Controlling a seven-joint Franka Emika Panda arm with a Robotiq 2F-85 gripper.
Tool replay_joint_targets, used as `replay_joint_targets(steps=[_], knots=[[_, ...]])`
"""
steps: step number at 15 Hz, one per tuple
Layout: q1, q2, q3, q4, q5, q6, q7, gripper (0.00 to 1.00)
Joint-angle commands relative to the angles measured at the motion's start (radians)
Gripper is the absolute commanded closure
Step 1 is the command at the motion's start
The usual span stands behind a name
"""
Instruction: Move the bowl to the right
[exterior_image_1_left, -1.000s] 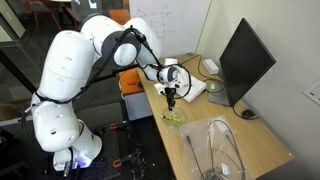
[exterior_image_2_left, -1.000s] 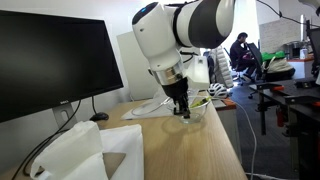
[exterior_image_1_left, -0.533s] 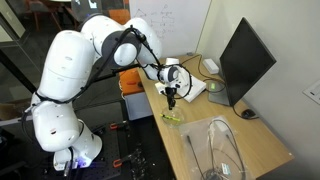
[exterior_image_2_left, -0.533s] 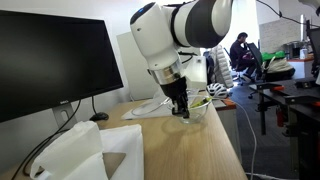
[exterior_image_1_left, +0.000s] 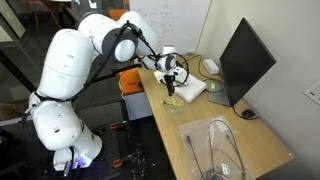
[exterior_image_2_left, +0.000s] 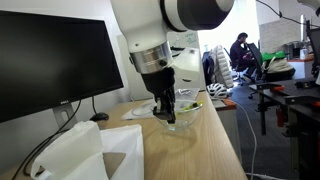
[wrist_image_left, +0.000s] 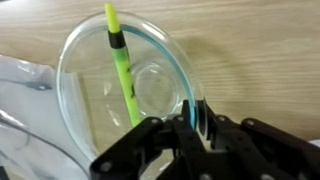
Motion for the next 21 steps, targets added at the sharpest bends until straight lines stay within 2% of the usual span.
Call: replay_joint_targets(steps=[1,5,11,12,13,15,19,21], knots=[[0.040,0.036,0.000,0.086,0.041,-0.048,-0.026,0.97],[0.082,0.105,-0.008,0.178,0.055,-0.098,-0.031,0.97],[0.101,0.174,-0.012,0.276,0.057,-0.151,-0.040,0.97],[0.101,0.180,-0.012,0.287,0.058,-0.158,-0.040,0.93],[0.101,0.183,-0.010,0.293,0.058,-0.162,-0.043,0.62],[0.101,0.184,-0.011,0.303,0.058,-0.175,-0.047,0.54],[0.085,0.158,-0.003,0.303,0.080,-0.197,-0.059,0.23],[0.053,0.127,0.020,0.278,0.133,-0.171,-0.081,0.10]])
